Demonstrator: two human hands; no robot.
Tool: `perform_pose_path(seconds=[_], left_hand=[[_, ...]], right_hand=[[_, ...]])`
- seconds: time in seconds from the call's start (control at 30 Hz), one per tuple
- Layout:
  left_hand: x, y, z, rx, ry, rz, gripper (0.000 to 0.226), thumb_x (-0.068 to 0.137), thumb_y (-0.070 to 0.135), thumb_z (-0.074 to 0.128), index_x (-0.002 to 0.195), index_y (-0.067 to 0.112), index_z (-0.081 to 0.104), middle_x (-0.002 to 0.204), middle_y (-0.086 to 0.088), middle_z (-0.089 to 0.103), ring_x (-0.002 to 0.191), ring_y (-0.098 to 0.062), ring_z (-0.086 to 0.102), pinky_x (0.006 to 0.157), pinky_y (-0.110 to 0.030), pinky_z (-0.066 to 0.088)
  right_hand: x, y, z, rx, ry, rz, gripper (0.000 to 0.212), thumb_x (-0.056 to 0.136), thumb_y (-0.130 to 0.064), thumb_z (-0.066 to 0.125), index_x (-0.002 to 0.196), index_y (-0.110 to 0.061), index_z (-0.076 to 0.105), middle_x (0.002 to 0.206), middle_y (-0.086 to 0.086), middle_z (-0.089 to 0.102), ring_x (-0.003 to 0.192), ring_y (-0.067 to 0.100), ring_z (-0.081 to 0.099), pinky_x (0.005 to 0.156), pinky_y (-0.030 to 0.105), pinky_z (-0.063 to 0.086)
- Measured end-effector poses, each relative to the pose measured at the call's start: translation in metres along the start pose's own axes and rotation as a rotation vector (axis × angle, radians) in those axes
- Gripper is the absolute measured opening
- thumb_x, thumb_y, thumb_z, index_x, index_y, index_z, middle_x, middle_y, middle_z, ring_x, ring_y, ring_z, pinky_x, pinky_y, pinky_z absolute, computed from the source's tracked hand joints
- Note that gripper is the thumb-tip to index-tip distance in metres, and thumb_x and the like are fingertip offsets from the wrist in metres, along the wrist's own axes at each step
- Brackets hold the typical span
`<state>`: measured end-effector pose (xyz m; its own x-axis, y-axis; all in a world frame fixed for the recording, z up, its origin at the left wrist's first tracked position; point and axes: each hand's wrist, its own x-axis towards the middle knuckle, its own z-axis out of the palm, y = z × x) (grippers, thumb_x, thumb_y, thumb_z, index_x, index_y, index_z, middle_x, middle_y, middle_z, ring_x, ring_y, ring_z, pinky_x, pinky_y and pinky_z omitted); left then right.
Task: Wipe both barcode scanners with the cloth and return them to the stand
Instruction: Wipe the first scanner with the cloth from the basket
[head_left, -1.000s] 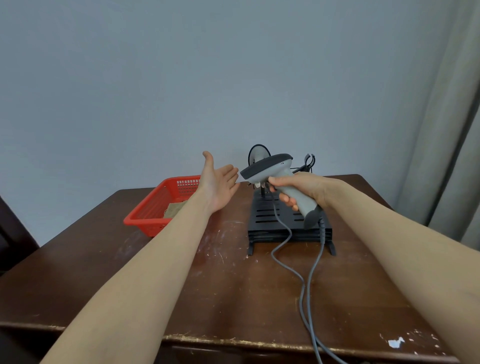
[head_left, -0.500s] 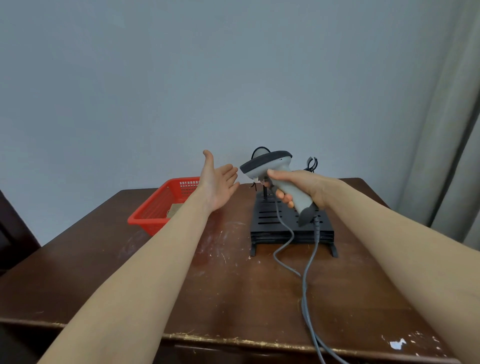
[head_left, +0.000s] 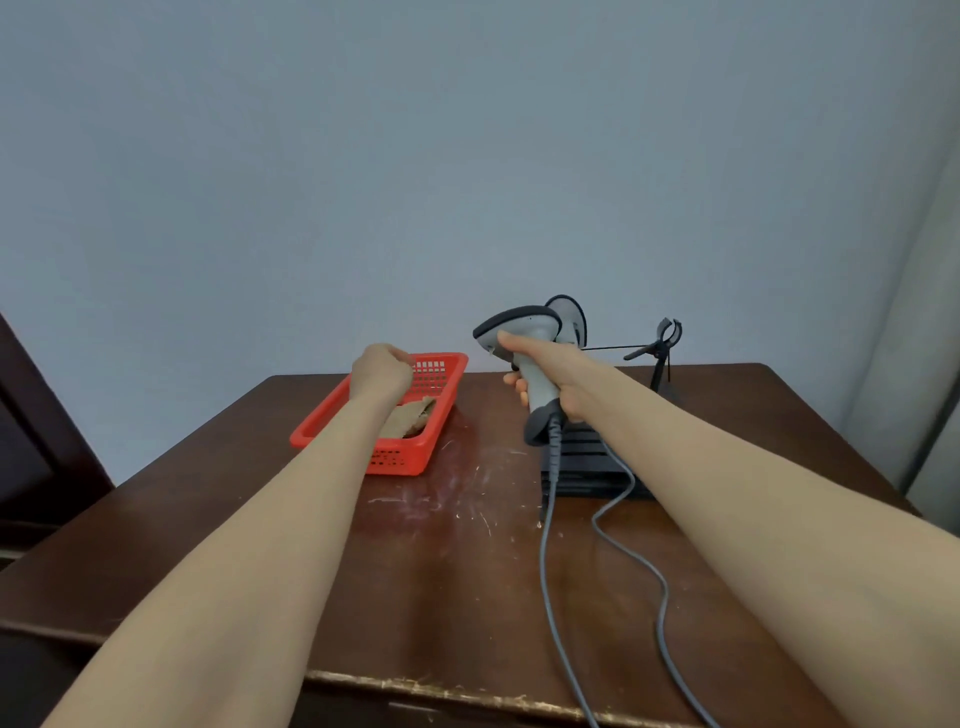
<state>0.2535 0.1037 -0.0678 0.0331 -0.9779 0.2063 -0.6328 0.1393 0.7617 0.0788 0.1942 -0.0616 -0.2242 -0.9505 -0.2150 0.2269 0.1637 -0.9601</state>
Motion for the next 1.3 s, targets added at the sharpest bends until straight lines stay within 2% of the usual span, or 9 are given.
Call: perform_pose_path(seconds=[0.1, 0.3, 0.57, 0.63, 0.77, 0.87, 1.03, 1.17, 1.3], left_hand=[[0.018, -0.023, 0.002, 0.227, -0.083, 0.005, 0.037, 0.088, -0.004, 0.041, 0.113, 0.003, 0.066, 0.122, -0.015, 0.063, 0.114, -0.031, 0.057, 0.089, -0.033, 0.044], [0.043, -0.046, 0.021, 0.569, -0.253, 0.024, 0.037, 0.094, 0.013, 0.045, 0.129, 0.001, 0.052, 0.134, -0.019, 0.054, 0.124, -0.034, 0.049, 0.101, -0.039, 0.042], [0.073, -0.061, 0.052, 0.696, -0.407, -0.007, 0.064, 0.096, 0.051, 0.039, 0.143, 0.008, 0.036, 0.144, -0.020, 0.042, 0.132, -0.037, 0.038, 0.110, -0.042, 0.031], [0.080, -0.064, 0.057, 0.717, -0.420, -0.025, 0.061, 0.095, 0.049, 0.041, 0.142, 0.010, 0.039, 0.145, -0.018, 0.042, 0.133, -0.038, 0.036, 0.111, -0.044, 0.029], [0.092, -0.072, 0.061, 0.758, -0.419, -0.100, 0.052, 0.084, 0.033, 0.065, 0.128, 0.010, 0.050, 0.136, -0.015, 0.049, 0.128, -0.037, 0.039, 0.105, -0.047, 0.037], [0.095, -0.077, 0.060, 0.734, -0.373, -0.086, 0.047, 0.078, 0.033, 0.071, 0.116, 0.011, 0.056, 0.125, -0.012, 0.058, 0.117, -0.034, 0.052, 0.099, -0.046, 0.043], [0.093, -0.064, 0.042, 0.587, -0.128, -0.037, 0.058, 0.083, 0.053, 0.056, 0.119, 0.006, 0.058, 0.127, -0.019, 0.057, 0.119, -0.039, 0.051, 0.093, -0.045, 0.046], [0.079, -0.028, 0.021, 0.199, 0.075, 0.126, 0.032, 0.083, 0.029, 0.057, 0.100, 0.002, 0.060, 0.105, -0.019, 0.065, 0.100, -0.035, 0.059, 0.074, -0.034, 0.040], [0.038, 0.014, 0.012, -0.094, 0.173, 0.290, 0.030, 0.083, 0.019, 0.058, 0.109, 0.005, 0.052, 0.098, -0.012, 0.061, 0.086, -0.024, 0.052, 0.072, -0.029, 0.037]], right_hand=[[0.016, 0.009, 0.012, 0.002, -0.001, 0.033, 0.028, 0.081, -0.037, 0.073, 0.083, -0.012, 0.062, 0.067, 0.010, 0.062, 0.039, 0.009, 0.048, 0.042, 0.018, 0.045], [0.052, 0.023, 0.020, -0.017, 0.022, 0.077, 0.033, 0.081, -0.038, 0.072, 0.094, -0.010, 0.061, 0.069, 0.011, 0.063, 0.036, 0.010, 0.050, 0.039, 0.018, 0.044], [0.083, 0.038, 0.020, -0.043, 0.067, 0.105, 0.048, 0.079, -0.038, 0.074, 0.110, -0.005, 0.058, 0.071, 0.012, 0.065, 0.036, 0.010, 0.052, 0.042, 0.019, 0.046], [0.087, 0.041, 0.018, -0.043, 0.078, 0.109, 0.051, 0.079, -0.038, 0.075, 0.113, -0.004, 0.057, 0.070, 0.012, 0.066, 0.036, 0.010, 0.052, 0.041, 0.019, 0.046], [0.088, 0.044, 0.013, -0.021, 0.084, 0.115, 0.050, 0.079, -0.037, 0.075, 0.112, -0.004, 0.057, 0.069, 0.013, 0.065, 0.037, 0.010, 0.052, 0.041, 0.019, 0.046], [0.085, 0.042, 0.011, -0.007, 0.073, 0.114, 0.050, 0.079, -0.036, 0.075, 0.112, -0.003, 0.056, 0.069, 0.012, 0.065, 0.038, 0.010, 0.053, 0.041, 0.019, 0.047], [0.073, 0.030, 0.011, 0.021, 0.035, 0.072, 0.047, 0.080, -0.034, 0.074, 0.111, -0.003, 0.057, 0.069, 0.012, 0.065, 0.036, 0.010, 0.051, 0.040, 0.019, 0.045], [0.050, 0.016, 0.009, 0.027, -0.023, 0.024, 0.043, 0.084, -0.036, 0.070, 0.111, -0.005, 0.058, 0.066, 0.010, 0.065, 0.036, 0.010, 0.049, 0.041, 0.018, 0.044], [0.021, 0.001, 0.000, 0.088, -0.029, -0.010, 0.052, 0.087, -0.049, 0.062, 0.115, -0.005, 0.056, 0.066, 0.011, 0.065, 0.038, 0.011, 0.050, 0.041, 0.019, 0.045]])
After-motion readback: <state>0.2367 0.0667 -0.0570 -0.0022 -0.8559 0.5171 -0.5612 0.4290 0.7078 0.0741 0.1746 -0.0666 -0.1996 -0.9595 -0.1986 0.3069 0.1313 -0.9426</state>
